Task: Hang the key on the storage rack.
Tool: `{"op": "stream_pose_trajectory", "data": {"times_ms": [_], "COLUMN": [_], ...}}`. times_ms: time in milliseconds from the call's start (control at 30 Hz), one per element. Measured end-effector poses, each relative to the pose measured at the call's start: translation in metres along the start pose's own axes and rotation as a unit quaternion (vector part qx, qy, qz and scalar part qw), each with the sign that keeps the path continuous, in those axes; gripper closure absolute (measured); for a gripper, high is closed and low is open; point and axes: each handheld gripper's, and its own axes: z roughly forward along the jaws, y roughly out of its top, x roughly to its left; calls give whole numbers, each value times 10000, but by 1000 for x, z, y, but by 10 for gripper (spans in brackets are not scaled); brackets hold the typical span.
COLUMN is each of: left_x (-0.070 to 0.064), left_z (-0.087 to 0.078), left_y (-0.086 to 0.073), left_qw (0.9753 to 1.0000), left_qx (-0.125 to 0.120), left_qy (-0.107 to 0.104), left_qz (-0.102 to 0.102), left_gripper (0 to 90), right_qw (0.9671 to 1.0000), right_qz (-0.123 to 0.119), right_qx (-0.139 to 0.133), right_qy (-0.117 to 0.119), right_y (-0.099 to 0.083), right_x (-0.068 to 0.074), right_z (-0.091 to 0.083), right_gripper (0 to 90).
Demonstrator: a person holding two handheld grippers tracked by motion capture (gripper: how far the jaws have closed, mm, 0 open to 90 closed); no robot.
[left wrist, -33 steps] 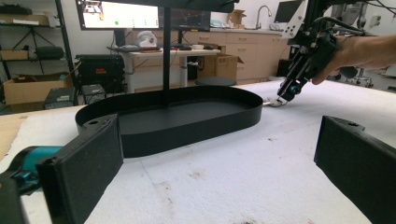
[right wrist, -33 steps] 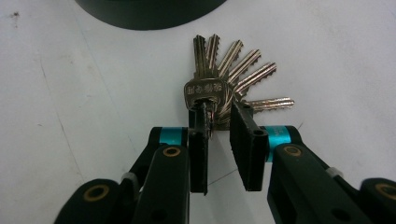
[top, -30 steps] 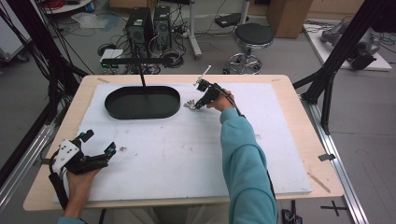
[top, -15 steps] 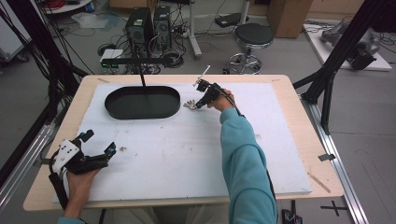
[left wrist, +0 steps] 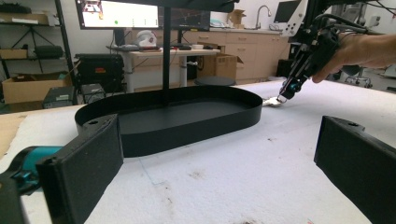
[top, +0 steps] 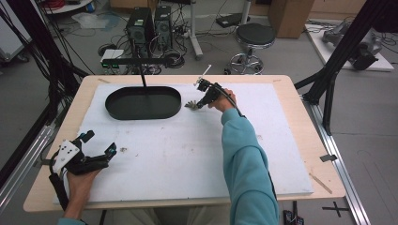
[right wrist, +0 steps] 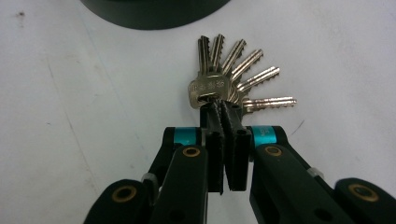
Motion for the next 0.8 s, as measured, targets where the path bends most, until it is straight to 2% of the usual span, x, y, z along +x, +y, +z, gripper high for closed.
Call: {"op": "stream_pose_trajectory", "data": {"times_ms": [200,267,300,367,433,567,633,667,733,800], "left_x": [1,0,1,1,3,4,4,5,5,6], "left_z": [1,2,2,2,3,6,8,10,14,21], "left_y": [1,1,3,5,14,26,36,41,52,69], "left_qw": [10000,10000,9998,9999,10000,9998,9996,9994,9989,9968], "left_qx": [58,74,132,104,20,82,101,121,137,243], "left_qy": [-17,-13,24,5,10,-78,-201,-265,-415,-731], "left_qz": [-31,10,132,101,81,163,185,196,175,202], "left_gripper": [18,17,17,18,17,17,17,17,17,18], "right_qw": [9998,9996,9994,9989,9983,9956,9948,9923,9896,9869], "right_qz": [13,-57,-59,-124,-170,-319,-309,-363,-430,-495], "right_qx": [-200,-286,-336,-452,-554,-867,-954,-1155,-1336,-1492], "right_qy": [44,51,61,88,99,171,189,245,299,357], "right_y": [0,1,1,2,3,3,3,3,4,5], "right_x": [4,6,8,11,14,20,23,27,32,39], "right_z": [-11,-17,-21,-29,-37,-57,-62,-72,-81,-90], "right_gripper": [888,888,888,888,888,887,888,888,887,887]}}
